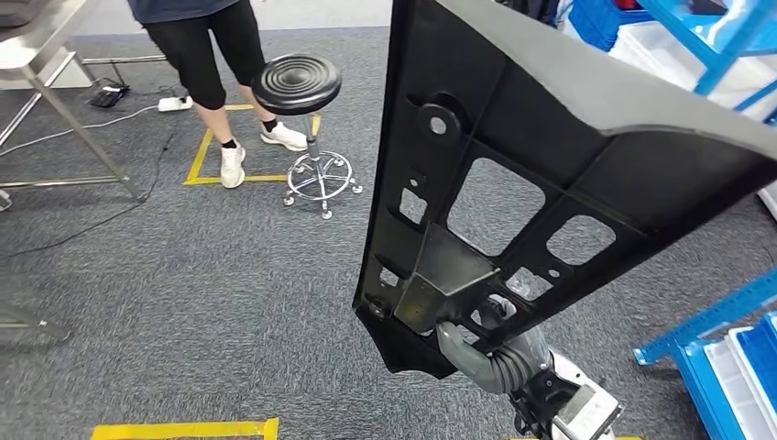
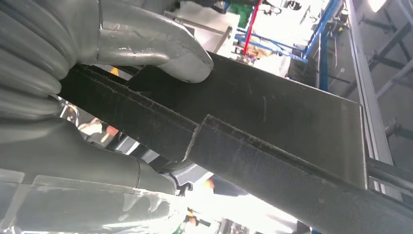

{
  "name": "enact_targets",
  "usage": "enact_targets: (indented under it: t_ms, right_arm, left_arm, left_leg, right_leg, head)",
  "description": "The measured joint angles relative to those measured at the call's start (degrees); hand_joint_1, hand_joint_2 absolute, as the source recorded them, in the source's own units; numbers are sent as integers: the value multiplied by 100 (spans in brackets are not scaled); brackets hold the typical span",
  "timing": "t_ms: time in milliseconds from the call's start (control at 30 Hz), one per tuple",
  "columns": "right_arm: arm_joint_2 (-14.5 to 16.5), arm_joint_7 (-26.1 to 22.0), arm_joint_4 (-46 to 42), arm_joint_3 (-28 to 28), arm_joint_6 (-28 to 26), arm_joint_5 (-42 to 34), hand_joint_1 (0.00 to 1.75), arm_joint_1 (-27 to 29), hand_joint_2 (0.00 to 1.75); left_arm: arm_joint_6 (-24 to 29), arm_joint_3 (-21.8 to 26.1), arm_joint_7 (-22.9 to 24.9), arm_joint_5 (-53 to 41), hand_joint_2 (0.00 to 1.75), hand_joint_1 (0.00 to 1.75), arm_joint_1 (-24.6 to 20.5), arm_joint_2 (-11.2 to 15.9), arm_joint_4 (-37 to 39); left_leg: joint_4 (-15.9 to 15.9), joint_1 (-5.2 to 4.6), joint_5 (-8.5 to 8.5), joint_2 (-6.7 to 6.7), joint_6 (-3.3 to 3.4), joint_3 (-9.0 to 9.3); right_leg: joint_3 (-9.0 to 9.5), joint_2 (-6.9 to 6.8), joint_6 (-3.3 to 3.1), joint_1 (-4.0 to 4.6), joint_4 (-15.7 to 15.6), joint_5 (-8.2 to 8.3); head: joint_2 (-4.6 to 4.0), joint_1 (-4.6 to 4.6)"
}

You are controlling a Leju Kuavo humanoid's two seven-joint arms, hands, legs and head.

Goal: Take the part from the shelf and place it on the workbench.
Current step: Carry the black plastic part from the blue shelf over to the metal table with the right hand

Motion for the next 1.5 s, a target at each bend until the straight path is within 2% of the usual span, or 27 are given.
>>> enact_targets:
  t_ms: [67, 100, 167, 367, 433, 467, 533, 600, 633, 700, 733, 800, 833, 867, 933, 967, 1000, 1033, 1067, 1100, 1167, 1233, 1300, 1333, 1400, 1467, 1500]
  right_arm:
    - [-22, -18, -19, -36, 0, 1, 175, 57, 175]
    - [-32, -26, -27, -48, -1, 0, 175, 73, 175]
    - [-41, -34, -38, -59, -1, 0, 175, 86, 175]
    - [-43, -36, -40, -61, -1, 1, 175, 90, 175]
    - [-44, -39, -40, -66, -1, -1, 175, 98, 175]
    - [-47, -42, -45, -74, -1, -1, 175, 102, 175]
    - [-84, -34, -34, -112, 100, -73, 175, 117, 175]
    - [-140, -27, 10, -134, 249, -180, 175, 119, 175]
    - [-162, -31, 37, -128, 295, -211, 175, 112, 175]
    - [-170, -46, 52, -119, 280, -212, 175, 104, 175]
    - [-174, -51, 55, -117, 268, -207, 175, 103, 175]
    - [-183, -57, 53, -116, 235, -198, 175, 102, 175]
    - [-187, -59, 50, -116, 219, -196, 175, 101, 175]
    - [-189, -60, 44, -116, 202, -195, 175, 106, 175]
    - [-191, -61, 33, -118, 180, -185, 175, 131, 175]
    - [-192, -61, 29, -118, 177, -177, 175, 146, 175]
    - [-193, -61, 27, -118, 176, -169, 175, 159, 175]
    - [-193, -60, 27, -116, 175, -164, 175, 166, 175]
    - [-193, -60, 27, -116, 175, -162, 175, 171, 175]
    - [-192, -60, 27, -115, 174, -162, 175, 173, 175]
    - [-191, -60, 16, -116, 174, -160, 175, 175, 175]
    - [-190, -56, -4, -115, 174, -154, 175, 172, 175]
    - [-181, -49, -17, -114, 174, -145, 175, 170, 175]
    - [-177, -43, -24, -113, 174, -142, 175, 170, 175]
    - [-173, -34, -42, -115, 175, -137, 175, 176, 175]
    - [-173, -22, -52, -120, 182, -125, 175, 198, 175]
    - [-173, -16, -52, -121, 190, -114, 175, 213, 175]
  left_arm:
    - [1, -44, -24, -41, 175, 0, -11, 17, 0]
    - [1, -56, -26, -51, 175, 0, -19, 21, 0]
    - [1, -64, -27, -58, 175, 0, -27, 23, 0]
    - [1, -66, -26, -58, 175, 0, -30, 23, 0]
    - [1, -76, -25, -65, 175, 0, -26, 29, 1]
    - [1, -89, -25, -69, 175, 0, -18, 34, 2]
    - [38, -136, -57, -88, 175, 0, -26, 41, 8]
    - [94, -183, -104, -126, 175, 0, -44, 28, 20]
    - [114, -197, -120, -148, 175, 0, -44, 14, 27]
    - [120, -203, -125, -166, 175, 0, -48, 4, 33]
    - [122, -205, -129, -178, 175, 0, -45, 7, 36]
    - [124, -207, -134, -203, 175, 0, -30, 23, 48]
    - [125, -209, -134, -209, 175, 0, -23, 31, 55]
    - [125, -215, -134, -214, 175, 0, -24, 37, 58]
    - [125, -242, -134, -219, 175, 0, -47, 41, 60]
    - [124, -260, -134, -222, 175, 0, -60, 41, 60]
    - [124, -274, -134, -225, 175, 0, -66, 40, 60]
    - [123, -283, -133, -227, 175, 0, -67, 38, 61]
    - [123, -288, -133, -229, 175, 0, -64, 38, 61]
    - [123, -290, -132, -229, 175, 0, -62, 39, 61]
    - [123, -293, -132, -229, 175, 0, -67, 45, 61]
    - [125, -295, -132, -229, 175, 0, -84, 48, 61]
    - [126, -296, -132, -229, 175, 0, -95, 47, 61]
    - [125, -296, -132, -229, 175, 0, -94, 46, 61]
    - [123, -295, -129, -228, 175, 0, -101, 48, 61]
    - [119, -295, -125, -225, 175, 0, -122, 54, 61]
    - [116, -294, -125, -221, 175, 0, -130, 55, 61]
  left_leg:
    - [-699, -27, 212, 230, 26, 399]
    - [-884, -42, 244, 311, 47, 502]
    - [-937, -53, 238, 304, 82, 521]
    - [-932, -60, 235, 293, 87, 515]
    - [-930, -85, 232, 249, 114, 502]
    - [-951, -82, 246, 192, 154, 511]
    - [-996, -73, 294, -105, 265, 518]
    - [-1014, -59, 338, -487, 321, 522]
    - [-1010, -59, 347, -631, 305, 517]
    - [-993, -72, 356, -776, 248, 496]
    - [-993, -77, 365, -835, 212, 477]
    - [-1005, -62, 391, -932, 141, 441]
    - [-975, -64, 368, -875, 115, 415]
    - [-859, -68, 285, -736, 92, 354]
    - [-272, -83, -58, -333, 58, 81]
    - [113, -77, -240, -209, 41, -103]
    - [429, -69, -357, -150, 29, -252]
    - [582, -61, -378, -123, 23, -323]
    - [506, -55, -292, -105, 23, -278]
    - [227, -50, -132, -60, 30, -123]
    - [-549, -72, 162, 224, 66, 314]
    - [-937, -118, 244, 404, 123, 520]
    - [-961, -152, 246, 277, 185, 507]
    - [-984, -145, 262, 206, 219, 517]
    - [-1031, -107, 302, 59, 292, 547]
    - [-1041, -86, 325, -104, 334, 539]
    - [-1040, -85, 332, -194, 344, 531]
  right_leg:
    - [20, -104, 44, 41, 9, -32]
    - [27, -140, 67, 66, 13, -46]
    - [29, -177, 91, 96, 16, -59]
    - [33, -182, 93, 90, 14, -58]
    - [49, -226, 113, 84, 4, -57]
    - [51, -247, 144, 81, 8, -72]
    - [-270, 60, 175, 49, 681, -355]
    - [-455, 469, 241, 6, 1024, -437]
    - [-337, 601, 298, -15, 731, -284]
    - [-87, 784, 289, -35, 166, -73]
    - [-43, 817, 254, -29, 74, -42]
    - [-26, 697, 165, -29, 57, -10]
    - [-15, 638, 127, -38, 45, 5]
    - [-13, 570, 86, -52, 33, 17]
    - [-11, 418, 29, -38, 24, 17]
    - [-13, 333, 6, -23, 24, 10]
    - [-13, 247, -4, -8, 25, 3]
    - [-12, 164, -11, 3, 25, -4]
    - [-8, 90, -16, 7, 25, -11]
    - [1, 19, -18, 10, 26, -19]
    - [33, -104, 2, 45, 30, -49]
    - [62, -209, 46, 90, 32, -81]
    - [93, -326, 92, 99, 19, -102]
    - [100, -313, 122, 92, 35, -127]
    - [-17, -42, 143, 73, 328, -302]
    - [-382, 296, 113, 49, 1067, -611]
    - [-575, 360, 112, 42, 1438, -728]
  head:
    - [0, 9]
    - [0, 19]
    - [0, 43]
    - [0, 50]
    - [0, 49]
    - [0, 48]
    - [0, 73]
    - [0, 98]
    - [0, 101]
    - [0, 99]
    - [0, 99]
    - [0, 96]
    - [0, 91]
    - [0, 70]
    - [0, 28]
    - [0, 12]
    - [0, 11]
    - [0, 10]
    - [0, 9]
    - [0, 9]
    - [0, 7]
    - [0, 26]
    - [0, 44]
    - [0, 46]
    - [0, 58]
    - [0, 86]
    - [0, 99]
